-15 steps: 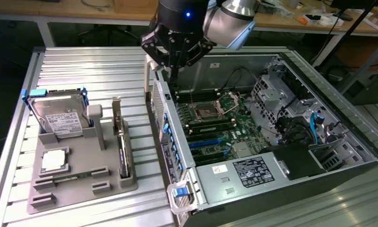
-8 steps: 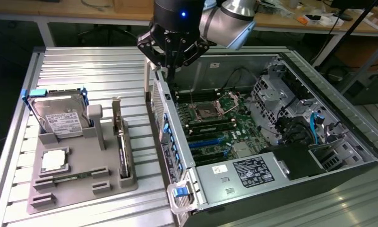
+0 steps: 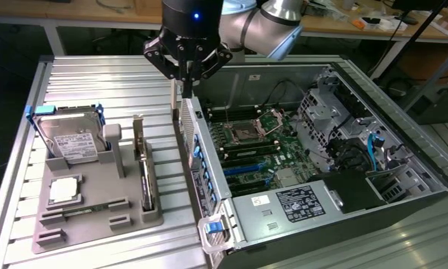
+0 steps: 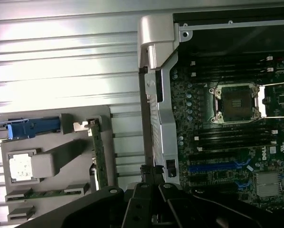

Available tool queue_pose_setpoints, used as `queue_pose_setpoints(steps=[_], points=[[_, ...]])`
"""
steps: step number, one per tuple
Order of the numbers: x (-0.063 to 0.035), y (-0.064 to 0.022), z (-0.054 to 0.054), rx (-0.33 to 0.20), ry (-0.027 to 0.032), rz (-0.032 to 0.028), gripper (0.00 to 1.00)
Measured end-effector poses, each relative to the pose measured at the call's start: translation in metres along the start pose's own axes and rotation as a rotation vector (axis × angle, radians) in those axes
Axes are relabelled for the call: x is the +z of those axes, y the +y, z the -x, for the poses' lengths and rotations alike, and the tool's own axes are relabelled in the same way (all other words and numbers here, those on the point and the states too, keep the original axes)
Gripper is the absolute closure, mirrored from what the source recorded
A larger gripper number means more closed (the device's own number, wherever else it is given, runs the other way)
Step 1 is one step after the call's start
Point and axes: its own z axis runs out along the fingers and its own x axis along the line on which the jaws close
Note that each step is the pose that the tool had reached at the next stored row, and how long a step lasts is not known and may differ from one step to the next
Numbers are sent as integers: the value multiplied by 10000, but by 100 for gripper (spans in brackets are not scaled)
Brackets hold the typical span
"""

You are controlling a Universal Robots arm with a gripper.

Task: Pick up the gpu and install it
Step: 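Reach for the gpu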

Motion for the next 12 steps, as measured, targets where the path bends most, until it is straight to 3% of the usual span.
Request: queue_pose_setpoints(steps=[12], points=[[-2, -7, -89, 0, 0, 0, 89]])
